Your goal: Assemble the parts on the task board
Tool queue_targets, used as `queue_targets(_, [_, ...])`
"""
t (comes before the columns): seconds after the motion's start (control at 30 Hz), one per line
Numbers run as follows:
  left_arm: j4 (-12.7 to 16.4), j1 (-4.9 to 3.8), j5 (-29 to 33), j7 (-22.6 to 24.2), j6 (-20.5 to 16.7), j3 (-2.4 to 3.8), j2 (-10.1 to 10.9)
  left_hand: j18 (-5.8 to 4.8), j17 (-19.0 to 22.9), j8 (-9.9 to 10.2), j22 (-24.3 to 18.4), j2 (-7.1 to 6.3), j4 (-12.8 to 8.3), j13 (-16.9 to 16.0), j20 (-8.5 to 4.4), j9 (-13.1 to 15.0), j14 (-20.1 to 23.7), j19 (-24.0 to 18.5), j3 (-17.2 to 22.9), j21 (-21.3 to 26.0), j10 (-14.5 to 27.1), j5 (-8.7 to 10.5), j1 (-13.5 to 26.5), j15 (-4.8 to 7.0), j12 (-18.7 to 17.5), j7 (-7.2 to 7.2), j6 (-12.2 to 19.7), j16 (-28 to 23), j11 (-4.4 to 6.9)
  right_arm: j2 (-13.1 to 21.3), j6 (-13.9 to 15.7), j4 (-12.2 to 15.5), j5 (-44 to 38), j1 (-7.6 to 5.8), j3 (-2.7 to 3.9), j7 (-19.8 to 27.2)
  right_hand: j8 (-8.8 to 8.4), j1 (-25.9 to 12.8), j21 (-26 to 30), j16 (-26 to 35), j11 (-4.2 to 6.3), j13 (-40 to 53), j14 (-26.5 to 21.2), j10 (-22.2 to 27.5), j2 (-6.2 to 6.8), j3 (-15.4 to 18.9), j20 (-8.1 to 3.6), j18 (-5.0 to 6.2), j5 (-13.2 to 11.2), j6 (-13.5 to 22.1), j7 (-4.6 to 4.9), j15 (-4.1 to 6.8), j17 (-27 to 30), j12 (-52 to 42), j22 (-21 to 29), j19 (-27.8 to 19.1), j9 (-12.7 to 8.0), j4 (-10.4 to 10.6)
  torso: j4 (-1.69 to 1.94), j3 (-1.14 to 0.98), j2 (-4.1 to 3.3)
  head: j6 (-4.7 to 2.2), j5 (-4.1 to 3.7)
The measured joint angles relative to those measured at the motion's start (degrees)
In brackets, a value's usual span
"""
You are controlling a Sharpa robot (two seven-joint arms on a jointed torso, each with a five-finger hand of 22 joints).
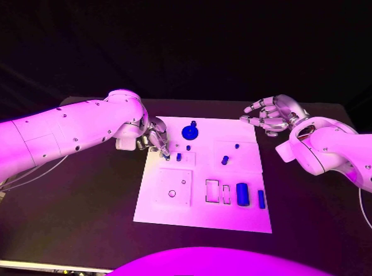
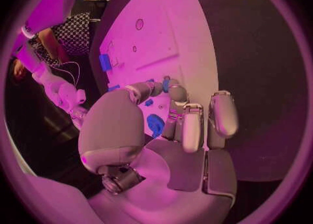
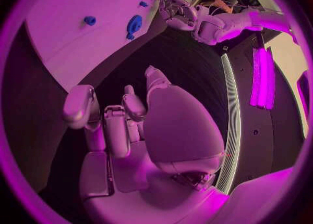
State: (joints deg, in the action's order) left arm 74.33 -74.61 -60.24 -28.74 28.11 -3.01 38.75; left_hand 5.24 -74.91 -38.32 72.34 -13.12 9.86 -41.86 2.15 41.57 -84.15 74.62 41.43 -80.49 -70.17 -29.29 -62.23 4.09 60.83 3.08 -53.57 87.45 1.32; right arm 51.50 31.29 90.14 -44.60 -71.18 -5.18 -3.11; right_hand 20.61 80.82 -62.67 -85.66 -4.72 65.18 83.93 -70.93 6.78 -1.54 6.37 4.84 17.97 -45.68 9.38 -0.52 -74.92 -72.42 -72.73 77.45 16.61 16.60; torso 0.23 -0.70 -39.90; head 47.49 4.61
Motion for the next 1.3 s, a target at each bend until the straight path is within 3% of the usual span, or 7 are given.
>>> queue_targets(1.3, [-0.63,-0.01,0.56,0.47,2.29,-0.05,-0.37,0.0,0.0,0.32,0.14,0.22,-0.39,-1.03,0.0,0.09,0.2,-0.01,-0.24,-0.22,-0.51,-1.07,0.24,0.2,0.57,-0.2,-0.19,0.22,-0.08,-0.02,0.0,0.04,0.0,0.04,0.0,0.0,0.0,0.0,0.0,0.0,0.0,0.0,0.0,0.0,0.0,0.0,0.0,0.0,-0.01,0.0,0.0,0.0,0.01,0.0,0.0,0.0,0.0,0.0,-0.07,-0.05,-0.02,0.24,-0.13])
